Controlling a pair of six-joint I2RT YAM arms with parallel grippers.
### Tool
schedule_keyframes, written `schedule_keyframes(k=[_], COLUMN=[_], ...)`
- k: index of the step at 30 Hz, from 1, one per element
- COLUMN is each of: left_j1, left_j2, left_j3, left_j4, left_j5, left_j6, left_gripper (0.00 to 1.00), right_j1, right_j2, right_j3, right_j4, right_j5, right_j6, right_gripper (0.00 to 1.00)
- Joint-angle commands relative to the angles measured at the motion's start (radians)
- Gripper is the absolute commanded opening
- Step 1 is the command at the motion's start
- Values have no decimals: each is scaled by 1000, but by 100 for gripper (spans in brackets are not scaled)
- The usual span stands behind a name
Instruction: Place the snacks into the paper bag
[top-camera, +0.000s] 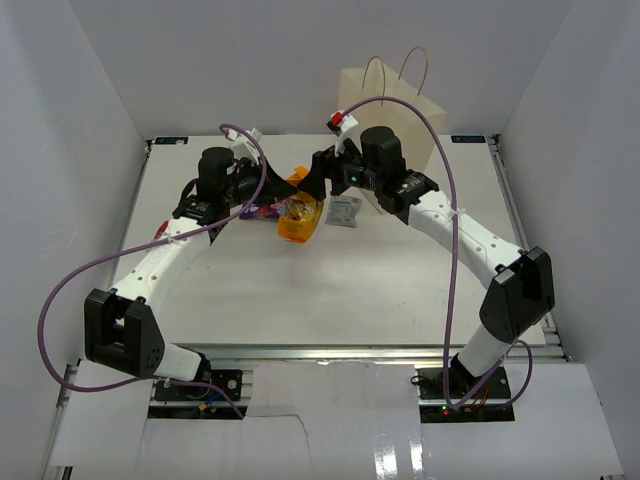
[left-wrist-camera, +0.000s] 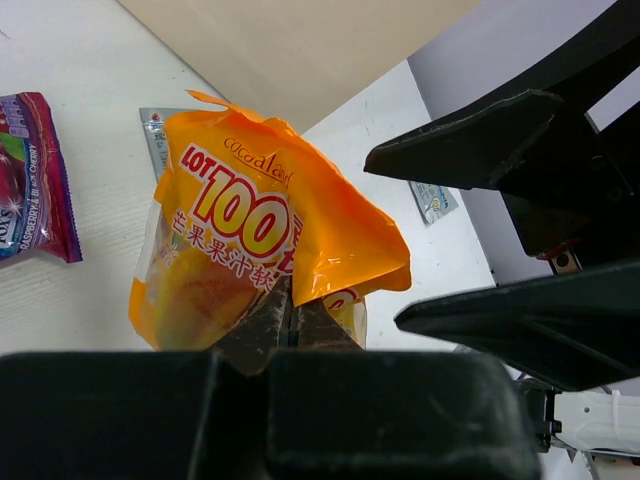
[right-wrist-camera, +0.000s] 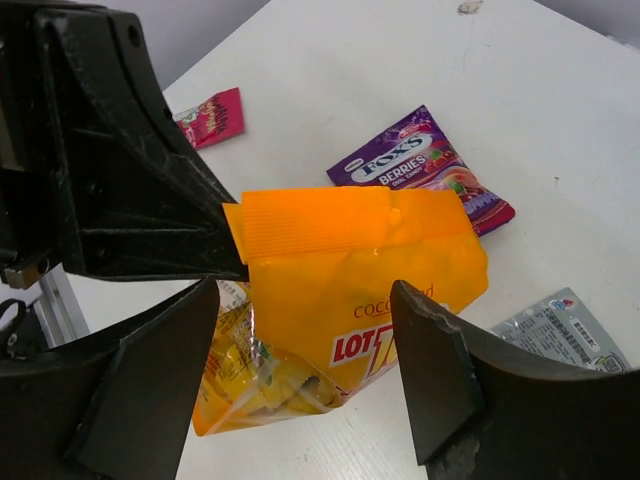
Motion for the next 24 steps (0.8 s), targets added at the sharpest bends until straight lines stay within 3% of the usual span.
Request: schedule_keyframes(k=[1,14,17,21,24], left_j1=[1,0,0,0,0], left_j2=[-38,-44,-42,-33,-28], left_j3=[7,-15,-15,-16,-18], left_j4=[119,137,168,171,177], left_j5=[52,70,86,104,118], left_j6=[-40,-72,-78,-86,-100], left_gripper=[0,0,0,0,0], right_j1=[7,38,38,38,38], right_j2=[12,42,42,44,45], right_j3=[40,30,27,34,36], right_j4=[32,14,15,35,47], right_j5=[93,162,182,152,106], right_j6=[41,5,1,-2,-15], right_gripper=[74,63,55,27,17])
